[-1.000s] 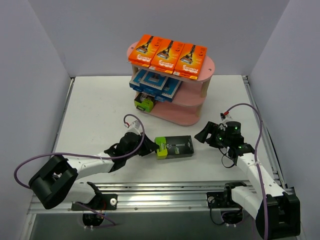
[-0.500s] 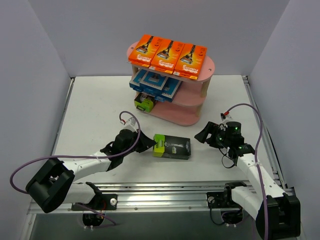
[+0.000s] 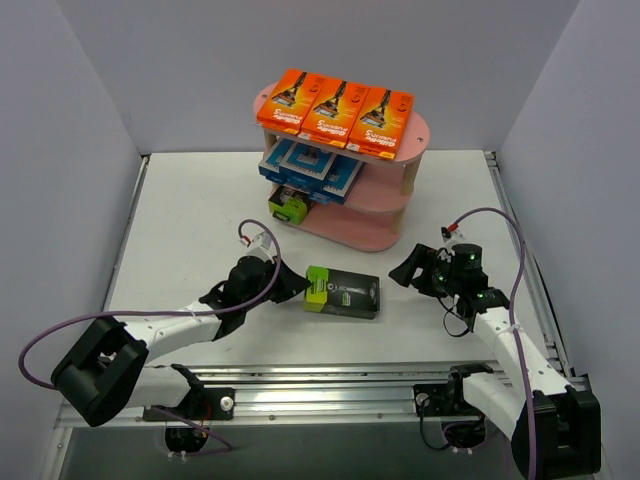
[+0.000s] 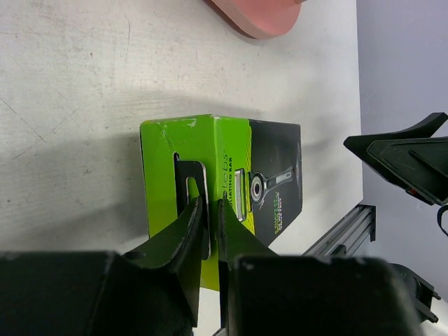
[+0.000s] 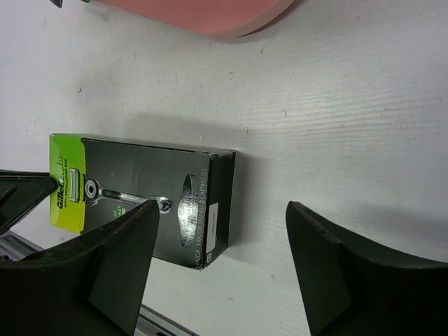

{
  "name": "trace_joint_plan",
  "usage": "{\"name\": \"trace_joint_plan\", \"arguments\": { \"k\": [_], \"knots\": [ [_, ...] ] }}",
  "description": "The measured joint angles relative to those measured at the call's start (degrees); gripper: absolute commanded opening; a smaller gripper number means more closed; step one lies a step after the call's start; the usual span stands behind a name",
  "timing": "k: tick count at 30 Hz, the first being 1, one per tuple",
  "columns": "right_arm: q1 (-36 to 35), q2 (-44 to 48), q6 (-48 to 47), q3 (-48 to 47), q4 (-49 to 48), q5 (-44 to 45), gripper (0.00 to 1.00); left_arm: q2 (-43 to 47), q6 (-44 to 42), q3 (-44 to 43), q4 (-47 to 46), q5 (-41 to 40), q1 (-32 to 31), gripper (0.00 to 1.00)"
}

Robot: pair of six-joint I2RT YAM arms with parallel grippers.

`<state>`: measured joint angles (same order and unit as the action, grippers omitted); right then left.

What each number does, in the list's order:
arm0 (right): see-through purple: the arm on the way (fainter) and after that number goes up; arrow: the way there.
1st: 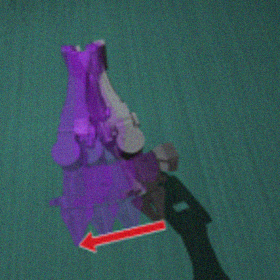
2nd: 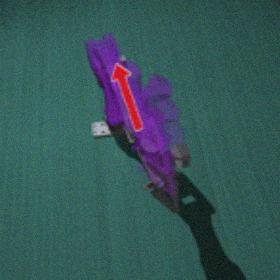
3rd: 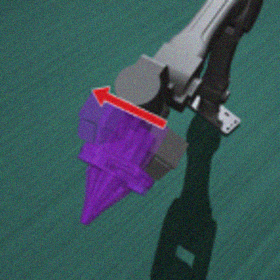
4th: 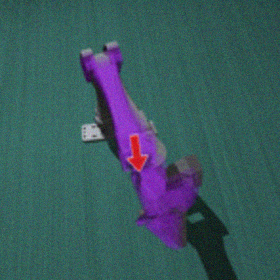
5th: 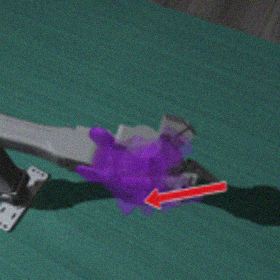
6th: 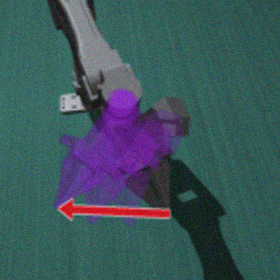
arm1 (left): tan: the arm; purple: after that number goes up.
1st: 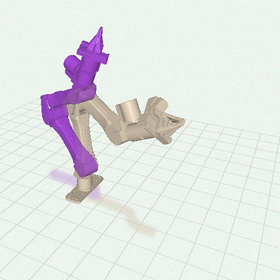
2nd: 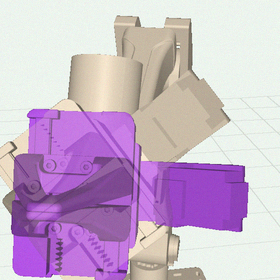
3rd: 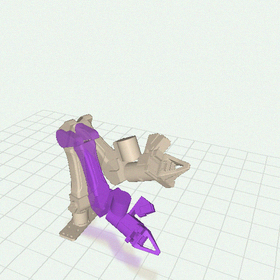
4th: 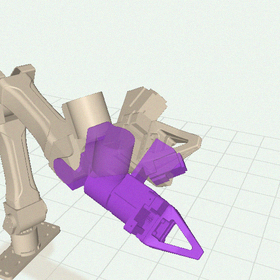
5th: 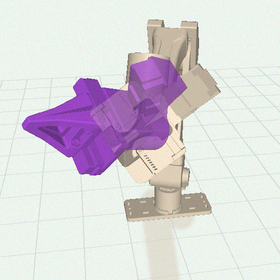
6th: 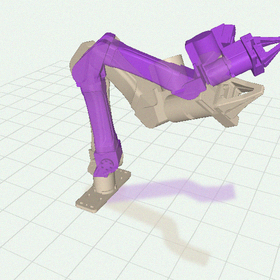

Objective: Place and organize the shaving razors onto the shelf

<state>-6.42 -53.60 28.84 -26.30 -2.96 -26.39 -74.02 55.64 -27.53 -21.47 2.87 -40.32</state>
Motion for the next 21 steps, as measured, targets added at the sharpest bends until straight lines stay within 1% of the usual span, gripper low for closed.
{"name": "trace_joint_plan", "arguments": {
  "k": [10,17,21],
  "knots": [
    [0.0,0.0,0.3,0.6,0.0,0.0,0.69,0.6,0.1,-0.4,-2.0,0.0,1.5,0.02],
    [0.0,0.0,0.3,0.6,0.0,0.0,0.69,0.6,-5.4,-4.1,-3.1,-0.4,1.6,0.02],
    [0.0,0.0,0.2,0.6,0.0,0.0,0.69,0.2,-6.6,-5.1,-4.9,-1.1,2.0,0.02]
  ]
}}
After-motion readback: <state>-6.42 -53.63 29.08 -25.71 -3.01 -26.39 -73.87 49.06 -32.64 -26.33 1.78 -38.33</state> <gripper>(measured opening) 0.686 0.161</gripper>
